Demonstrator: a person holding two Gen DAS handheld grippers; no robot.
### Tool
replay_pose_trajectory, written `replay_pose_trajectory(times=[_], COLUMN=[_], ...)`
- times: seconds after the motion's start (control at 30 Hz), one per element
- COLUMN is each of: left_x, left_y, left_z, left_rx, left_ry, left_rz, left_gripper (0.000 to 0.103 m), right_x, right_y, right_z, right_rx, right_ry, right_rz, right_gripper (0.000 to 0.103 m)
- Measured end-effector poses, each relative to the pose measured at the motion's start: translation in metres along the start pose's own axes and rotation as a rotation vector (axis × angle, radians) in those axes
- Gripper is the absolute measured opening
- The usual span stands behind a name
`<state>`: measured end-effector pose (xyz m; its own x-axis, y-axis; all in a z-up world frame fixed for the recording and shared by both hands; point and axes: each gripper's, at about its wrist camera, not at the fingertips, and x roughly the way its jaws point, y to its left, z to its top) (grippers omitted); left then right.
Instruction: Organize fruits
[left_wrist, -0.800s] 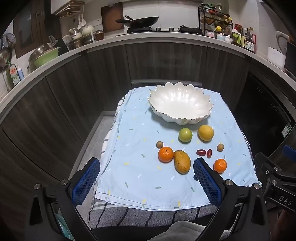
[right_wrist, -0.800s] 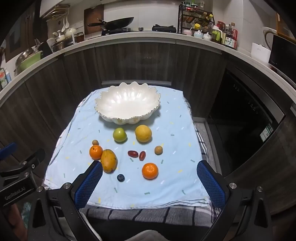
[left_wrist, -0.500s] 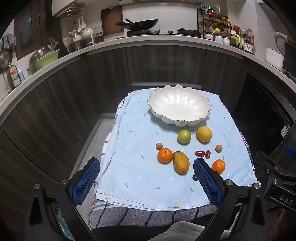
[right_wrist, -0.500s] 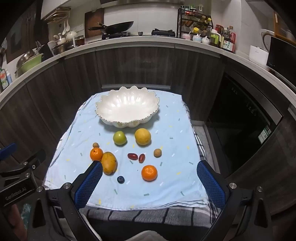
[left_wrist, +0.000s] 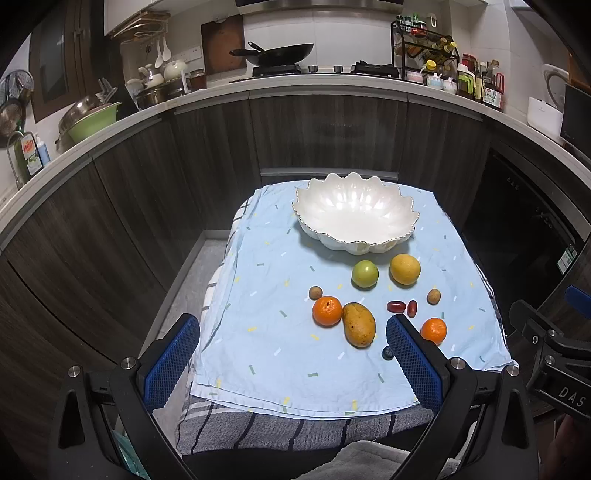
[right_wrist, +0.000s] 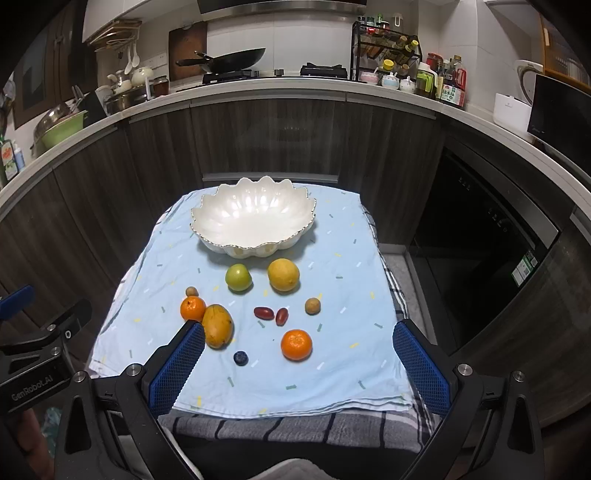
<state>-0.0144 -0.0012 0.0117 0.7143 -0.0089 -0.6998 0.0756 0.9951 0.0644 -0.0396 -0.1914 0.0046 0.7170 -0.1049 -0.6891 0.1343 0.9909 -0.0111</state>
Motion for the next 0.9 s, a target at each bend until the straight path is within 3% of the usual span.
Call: replay_pose_trajectory(times=[0.9], left_x=[-0.0003], left_y=[-0.0029], left_z=[-0.0014], left_rx=[0.004], left_ry=[-0.001], left_rz=[0.000], left_gripper=[0.103], right_x=[-0.0007], right_y=[-0.0015], right_z=[-0.0020], right_rx=[0.004], right_ry=[-0.003], right_rz=[0.000], right_gripper=[0.103])
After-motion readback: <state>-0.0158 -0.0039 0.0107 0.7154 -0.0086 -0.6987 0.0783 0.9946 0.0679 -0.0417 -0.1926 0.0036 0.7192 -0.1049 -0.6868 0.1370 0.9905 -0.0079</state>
